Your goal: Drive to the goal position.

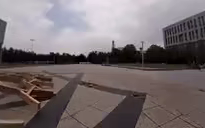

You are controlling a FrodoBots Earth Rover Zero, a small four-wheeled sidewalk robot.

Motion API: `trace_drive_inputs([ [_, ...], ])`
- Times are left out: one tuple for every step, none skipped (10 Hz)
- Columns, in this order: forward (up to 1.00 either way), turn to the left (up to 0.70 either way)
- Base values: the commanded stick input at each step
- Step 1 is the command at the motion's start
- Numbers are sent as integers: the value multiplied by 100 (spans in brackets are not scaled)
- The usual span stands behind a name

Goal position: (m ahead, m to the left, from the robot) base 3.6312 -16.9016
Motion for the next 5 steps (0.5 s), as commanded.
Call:
trace_drive_inputs([
  [70, 0],
  [70, 0],
  [70, 0],
  [70, 0],
  [70, 0],
])
